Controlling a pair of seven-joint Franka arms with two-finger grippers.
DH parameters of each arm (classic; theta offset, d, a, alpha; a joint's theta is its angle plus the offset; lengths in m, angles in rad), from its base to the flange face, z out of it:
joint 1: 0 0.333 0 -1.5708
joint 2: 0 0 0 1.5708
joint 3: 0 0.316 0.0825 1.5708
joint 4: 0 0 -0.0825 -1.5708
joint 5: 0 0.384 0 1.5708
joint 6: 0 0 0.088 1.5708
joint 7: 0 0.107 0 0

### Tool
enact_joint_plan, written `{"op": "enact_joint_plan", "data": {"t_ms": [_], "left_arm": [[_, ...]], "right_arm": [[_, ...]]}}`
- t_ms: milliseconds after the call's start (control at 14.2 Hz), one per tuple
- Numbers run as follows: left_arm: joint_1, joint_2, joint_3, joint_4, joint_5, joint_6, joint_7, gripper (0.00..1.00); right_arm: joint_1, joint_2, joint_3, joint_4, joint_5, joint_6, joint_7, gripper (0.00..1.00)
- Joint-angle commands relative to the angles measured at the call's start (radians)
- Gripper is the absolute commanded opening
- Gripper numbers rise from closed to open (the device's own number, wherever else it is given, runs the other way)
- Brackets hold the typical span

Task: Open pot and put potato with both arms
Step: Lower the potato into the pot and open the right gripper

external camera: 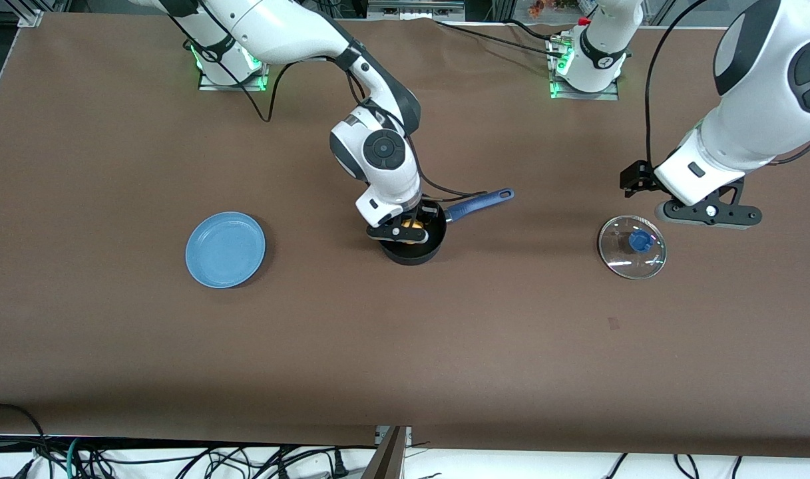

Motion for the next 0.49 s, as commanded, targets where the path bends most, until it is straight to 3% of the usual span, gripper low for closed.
{"op": "enact_joint_plan", "data": {"t_ms": [0, 70, 141, 282, 423], "left_arm": [[-0.328, -0.087, 0.383, -0.013, -0.064, -0.016, 0.008, 1.0], [-0.387, -0.095, 0.454, -0.016, -0.064, -0.016, 0.008, 1.0], [-0.427, -0.097, 0.519, -0.016, -0.064, -0.01, 0.014, 1.0], [-0.51, -0.098, 0.629, -0.025, -0.065, 0.008, 0.016, 1.0], [-0.526, -0.113, 0.639, -0.065, -0.074, 0.059, 0.017, 1.0]], "right_arm": [[0.017, 0.019, -0.008, 0.022, 0.015, -0.008, 0.007, 0.33], [0.017, 0.022, -0.008, 0.024, 0.017, -0.006, 0.009, 0.45], [0.017, 0.028, -0.008, 0.024, 0.029, -0.006, 0.018, 0.83], [0.018, 0.027, -0.008, 0.025, 0.043, -0.009, 0.027, 1.0], [0.018, 0.009, -0.008, 0.03, 0.037, -0.04, 0.021, 1.0]]}}
